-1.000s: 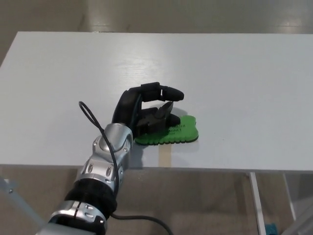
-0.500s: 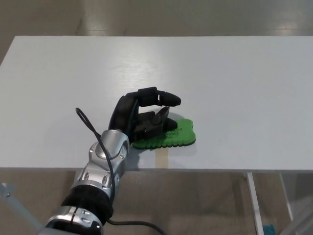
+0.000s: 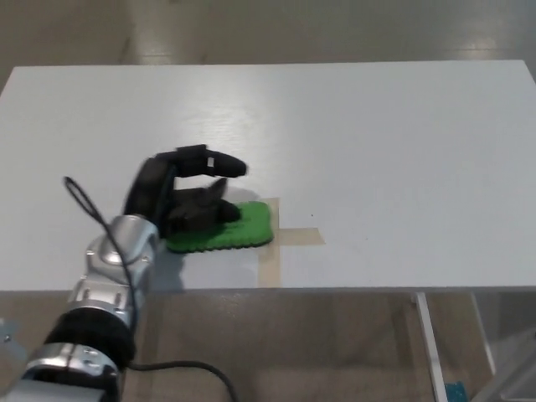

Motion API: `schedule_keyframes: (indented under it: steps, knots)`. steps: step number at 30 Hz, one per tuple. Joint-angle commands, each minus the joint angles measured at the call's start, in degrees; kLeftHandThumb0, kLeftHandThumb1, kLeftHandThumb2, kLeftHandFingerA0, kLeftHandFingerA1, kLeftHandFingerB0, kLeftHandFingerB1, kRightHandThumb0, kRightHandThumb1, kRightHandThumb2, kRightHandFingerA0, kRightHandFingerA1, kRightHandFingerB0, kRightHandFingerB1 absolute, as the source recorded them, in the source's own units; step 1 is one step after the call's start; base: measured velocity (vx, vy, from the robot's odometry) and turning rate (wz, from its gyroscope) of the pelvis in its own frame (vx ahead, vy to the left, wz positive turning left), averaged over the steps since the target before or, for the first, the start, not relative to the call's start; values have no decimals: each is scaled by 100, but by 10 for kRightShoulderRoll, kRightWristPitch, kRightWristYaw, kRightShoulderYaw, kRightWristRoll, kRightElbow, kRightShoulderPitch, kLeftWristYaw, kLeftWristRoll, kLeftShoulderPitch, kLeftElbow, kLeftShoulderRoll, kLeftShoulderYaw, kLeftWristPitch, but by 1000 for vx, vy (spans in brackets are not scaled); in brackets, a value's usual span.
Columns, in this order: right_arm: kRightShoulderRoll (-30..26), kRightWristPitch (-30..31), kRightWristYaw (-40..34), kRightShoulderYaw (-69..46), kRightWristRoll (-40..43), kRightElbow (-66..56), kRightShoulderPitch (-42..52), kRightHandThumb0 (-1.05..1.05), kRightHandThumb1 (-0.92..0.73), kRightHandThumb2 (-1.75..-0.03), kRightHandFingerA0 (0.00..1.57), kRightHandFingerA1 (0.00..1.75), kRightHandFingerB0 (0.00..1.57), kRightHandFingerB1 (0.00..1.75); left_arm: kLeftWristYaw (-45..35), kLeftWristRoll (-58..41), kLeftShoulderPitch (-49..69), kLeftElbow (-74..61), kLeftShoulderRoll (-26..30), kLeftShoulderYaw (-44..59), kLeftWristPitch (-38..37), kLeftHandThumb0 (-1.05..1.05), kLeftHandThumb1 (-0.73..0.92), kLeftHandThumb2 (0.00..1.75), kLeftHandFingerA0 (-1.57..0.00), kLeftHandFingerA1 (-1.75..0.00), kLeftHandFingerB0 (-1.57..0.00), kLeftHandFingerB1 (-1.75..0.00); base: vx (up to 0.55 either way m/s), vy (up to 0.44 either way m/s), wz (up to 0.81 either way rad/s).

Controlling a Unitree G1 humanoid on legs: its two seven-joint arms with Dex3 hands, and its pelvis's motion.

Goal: Use the left hand to press on the green eraser and wipe the desk from center to the left and then back to center.

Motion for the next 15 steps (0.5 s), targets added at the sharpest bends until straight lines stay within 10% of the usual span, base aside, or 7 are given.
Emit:
schedule_keyframes:
  steps: [1, 15]
  knots:
    - [-1, 5, 8, 0, 7, 2, 3, -50, -78, -65, 62, 50, 47, 35, 0, 16, 22, 31, 34, 8, 28, -15, 83, 64, -99, -76, -91, -81, 0, 0, 0]
    - [0, 14, 0, 1, 0, 2, 5, -49, -78, -65, 62, 50, 47, 35, -26, -9, 28, 102, 141, 64, 26, -9, 82, 64, -97, -71, -90, -71, 0, 0, 0]
